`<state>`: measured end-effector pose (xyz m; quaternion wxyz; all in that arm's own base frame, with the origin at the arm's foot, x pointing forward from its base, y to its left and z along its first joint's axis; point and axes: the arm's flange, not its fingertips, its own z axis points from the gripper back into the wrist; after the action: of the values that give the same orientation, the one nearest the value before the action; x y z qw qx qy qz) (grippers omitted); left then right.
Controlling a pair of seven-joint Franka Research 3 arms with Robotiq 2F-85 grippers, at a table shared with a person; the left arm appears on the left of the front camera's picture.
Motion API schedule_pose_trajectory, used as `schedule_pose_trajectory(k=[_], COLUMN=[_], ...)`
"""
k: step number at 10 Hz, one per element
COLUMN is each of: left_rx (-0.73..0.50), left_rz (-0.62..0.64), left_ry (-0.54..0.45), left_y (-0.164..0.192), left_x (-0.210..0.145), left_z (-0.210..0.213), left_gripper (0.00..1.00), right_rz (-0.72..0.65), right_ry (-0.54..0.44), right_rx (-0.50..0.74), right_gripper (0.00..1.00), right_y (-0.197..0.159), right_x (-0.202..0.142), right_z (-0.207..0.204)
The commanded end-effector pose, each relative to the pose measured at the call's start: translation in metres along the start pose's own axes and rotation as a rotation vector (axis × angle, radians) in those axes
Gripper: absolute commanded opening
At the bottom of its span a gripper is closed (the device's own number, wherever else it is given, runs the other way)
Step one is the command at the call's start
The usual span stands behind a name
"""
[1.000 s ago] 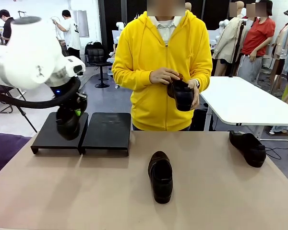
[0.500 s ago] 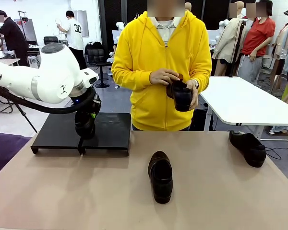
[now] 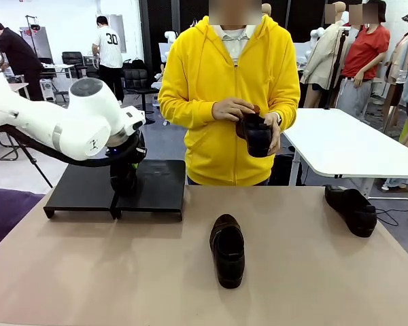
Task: Organize the shoes by placing them on the stand.
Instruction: Place the Shoe from the middle of the table onto the Shoes Stand.
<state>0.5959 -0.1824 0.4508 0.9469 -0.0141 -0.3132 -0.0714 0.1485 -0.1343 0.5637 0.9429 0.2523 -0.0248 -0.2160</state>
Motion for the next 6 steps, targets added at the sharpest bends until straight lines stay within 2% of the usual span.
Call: schedule_pose_trajectory(k=[1,4,5,6], left_rx=[0.025,0.049,0.045,0.042], left_rz=[-0.009,-0.013,-0.017,-0.016], left_ry=[-0.041,-0.001,0.004,0.013], left_y=[-0.0112,-0.0134,-0.0157,-0.0167], left_x=[0.0087,0.0080,0.0100,0.0108], left_z=[-0.0073,-0.0159,-0.0163,-0.0167], left_gripper=[0.00,0.00,0.58,1.00], right_rz=[0.022,0.022,0.022,0.022], right_ry=[0.002,0.002,0.002,0.002], right_rx=[0.022,0.022,0.022,0.022], right_gripper=[1.00,1.00,1.00,1.00], right_y=[0.0006,0.0006,0.0006,0.0006], right_x=[-0.0008,-0.0008,-0.0008,-0.0008], right_z=[0.0026,0.0026,0.0026,0.0026])
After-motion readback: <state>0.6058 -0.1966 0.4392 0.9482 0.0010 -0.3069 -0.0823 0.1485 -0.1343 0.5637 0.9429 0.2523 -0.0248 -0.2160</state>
